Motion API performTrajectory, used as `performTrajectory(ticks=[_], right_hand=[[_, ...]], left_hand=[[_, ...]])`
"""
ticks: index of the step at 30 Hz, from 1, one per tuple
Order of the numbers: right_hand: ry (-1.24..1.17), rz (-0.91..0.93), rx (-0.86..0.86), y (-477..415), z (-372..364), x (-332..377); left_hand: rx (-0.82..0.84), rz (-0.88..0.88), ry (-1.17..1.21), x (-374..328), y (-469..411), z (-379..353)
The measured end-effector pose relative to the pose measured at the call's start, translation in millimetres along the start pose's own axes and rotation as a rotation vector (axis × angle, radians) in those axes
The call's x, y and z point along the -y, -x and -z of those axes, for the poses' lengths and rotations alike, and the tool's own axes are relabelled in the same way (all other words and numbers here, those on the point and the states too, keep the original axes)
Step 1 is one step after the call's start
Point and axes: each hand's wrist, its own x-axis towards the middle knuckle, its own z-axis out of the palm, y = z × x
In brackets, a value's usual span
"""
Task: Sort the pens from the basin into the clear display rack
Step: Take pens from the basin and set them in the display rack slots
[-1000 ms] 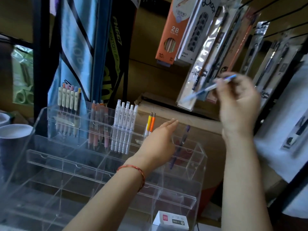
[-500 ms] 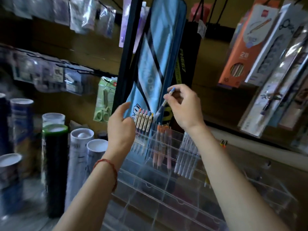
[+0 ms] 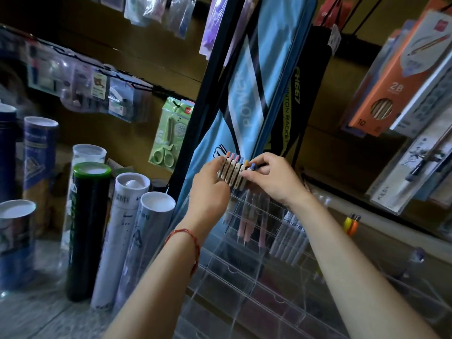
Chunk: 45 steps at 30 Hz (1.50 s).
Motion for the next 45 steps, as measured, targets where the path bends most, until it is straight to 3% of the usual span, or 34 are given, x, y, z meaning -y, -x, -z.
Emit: performTrajectory(ticks=[7, 12, 26, 32, 34, 37, 39, 40, 42, 45], right_hand=[[-0.076, 0.059, -0.070, 1.8, 2.7, 2.3], [-0.145, 0.142, -0.256, 3.8, 8.7, 12.0], [0.002, 0.013, -0.085, 7.7, -6.0, 4.3], [-0.080, -0.089, 0.046, 5.1, 0.2, 4.4], [0.016, -0.086, 0.055, 9.4, -1.3, 6.3], [0.166, 0.061, -0.198, 28.1, -7.4, 19.5], [0.035, 0.265, -0.397, 51.4, -21.6, 36.7], [-0.050, 0.344, -0.412, 64.3, -33.2, 44.3], [-0.228, 0.403, -0.252, 91.8, -66.3, 56.0], [-0.595, 0.247, 0.165, 137.2, -128.6, 61.9]], left_hand=[[0.016, -0.032, -0.038, 8.8, -6.4, 2.3], [0.012, -0.022, -0.063, 15.4, -10.0, 1.7], [0.045, -0.014, 0.029, 14.6, -13.7, 11.9], [0.062, 0.008, 0.029, 15.2, -17.7, 14.6], [0.063, 0.011, 0.017, 16.8, -17.5, 15.7], [0.008, -0.002, 0.032, 21.2, -14.9, 25.3], [-0.045, 0.033, 0.053, 22.9, -14.1, 37.8], [-0.076, 0.074, 0.062, 21.9, -13.3, 47.3], [-0.089, 0.181, 0.062, 16.6, -6.4, 72.9], [0.069, 0.340, -0.112, 16.8, 27.3, 122.5]])
